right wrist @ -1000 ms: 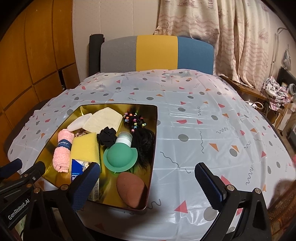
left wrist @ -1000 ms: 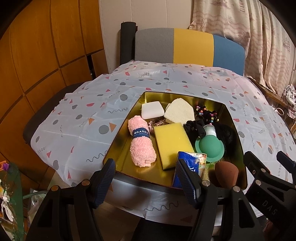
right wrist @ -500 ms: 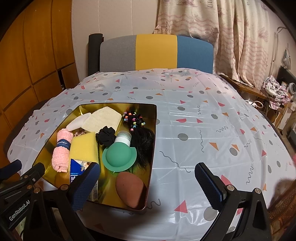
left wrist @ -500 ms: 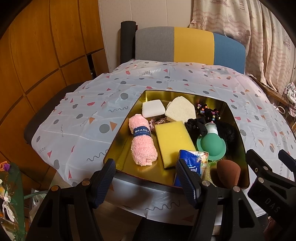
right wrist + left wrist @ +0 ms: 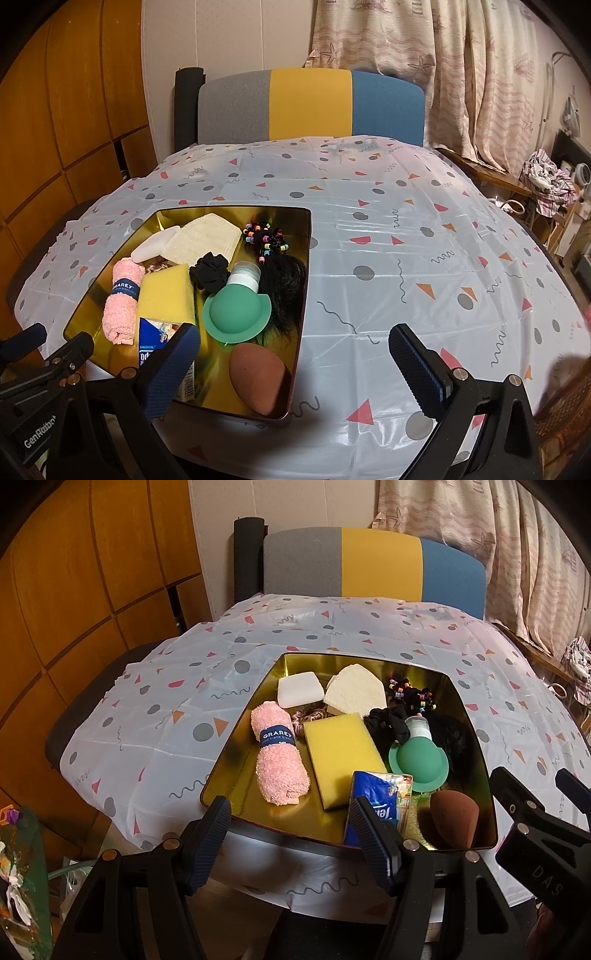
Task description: Organize soft objects
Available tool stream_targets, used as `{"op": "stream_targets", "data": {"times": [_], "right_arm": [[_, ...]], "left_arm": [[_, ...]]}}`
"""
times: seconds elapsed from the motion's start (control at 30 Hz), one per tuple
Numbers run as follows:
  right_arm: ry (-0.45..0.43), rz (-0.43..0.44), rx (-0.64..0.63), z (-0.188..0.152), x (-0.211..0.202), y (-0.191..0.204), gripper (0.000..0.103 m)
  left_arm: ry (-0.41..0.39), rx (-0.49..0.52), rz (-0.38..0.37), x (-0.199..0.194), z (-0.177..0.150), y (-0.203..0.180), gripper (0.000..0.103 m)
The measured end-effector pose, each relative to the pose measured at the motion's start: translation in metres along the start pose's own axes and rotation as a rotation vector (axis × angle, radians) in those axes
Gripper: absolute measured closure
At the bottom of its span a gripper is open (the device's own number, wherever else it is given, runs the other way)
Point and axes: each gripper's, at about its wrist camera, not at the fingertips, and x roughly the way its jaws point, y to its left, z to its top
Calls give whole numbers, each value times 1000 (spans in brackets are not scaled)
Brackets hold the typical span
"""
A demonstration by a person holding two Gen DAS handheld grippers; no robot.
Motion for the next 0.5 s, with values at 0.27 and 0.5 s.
{"op": "stream_targets", "data": {"times": [0.27,0.5], "right_arm": [[4,-2,-1,2,1,0,0],[8,-7,7,1,4,-1,0]], "left_arm": [[-9,0,17,-2,0,1,34],[-60,18,61,-7,1,0,35]]}}
